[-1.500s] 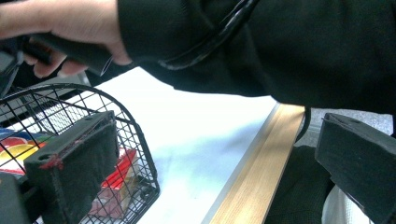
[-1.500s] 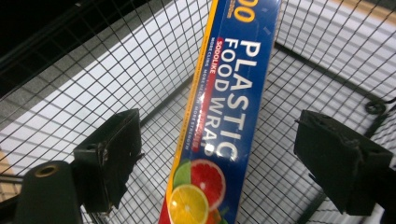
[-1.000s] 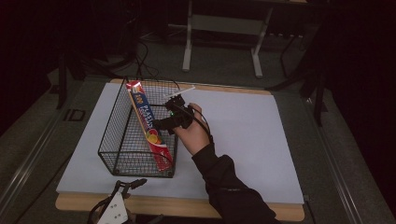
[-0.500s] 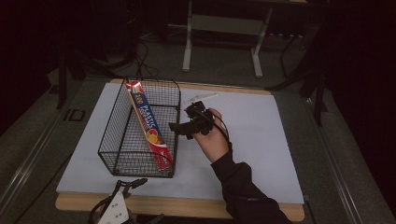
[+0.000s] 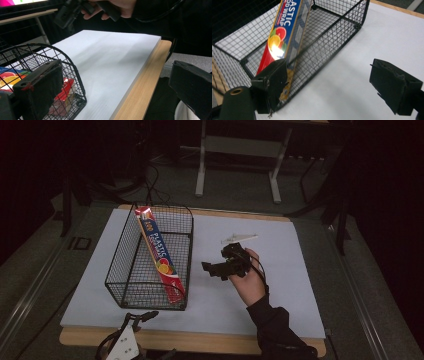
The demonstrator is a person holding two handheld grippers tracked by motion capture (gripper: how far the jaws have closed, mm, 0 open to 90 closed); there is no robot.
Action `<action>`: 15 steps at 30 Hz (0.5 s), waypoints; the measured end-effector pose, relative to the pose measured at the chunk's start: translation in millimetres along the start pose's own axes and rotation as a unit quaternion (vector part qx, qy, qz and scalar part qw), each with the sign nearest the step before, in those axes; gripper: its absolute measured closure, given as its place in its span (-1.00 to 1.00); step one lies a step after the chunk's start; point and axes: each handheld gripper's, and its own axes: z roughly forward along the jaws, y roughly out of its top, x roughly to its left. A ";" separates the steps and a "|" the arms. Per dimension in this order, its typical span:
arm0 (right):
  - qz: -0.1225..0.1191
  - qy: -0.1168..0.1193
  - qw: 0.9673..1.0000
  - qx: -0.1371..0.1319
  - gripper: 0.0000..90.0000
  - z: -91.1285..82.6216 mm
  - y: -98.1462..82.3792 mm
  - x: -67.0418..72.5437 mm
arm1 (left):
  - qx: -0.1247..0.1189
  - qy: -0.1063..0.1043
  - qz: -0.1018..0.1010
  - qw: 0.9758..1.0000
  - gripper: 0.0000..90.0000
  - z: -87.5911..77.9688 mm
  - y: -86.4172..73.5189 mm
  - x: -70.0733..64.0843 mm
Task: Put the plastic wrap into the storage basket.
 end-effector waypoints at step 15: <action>-0.005 -0.031 0.999 0.015 -0.72 -19.2 -50.0 -17.0 | 0.002 -0.001 -0.002 1.000 -1.00 1.3 -0.2 0.0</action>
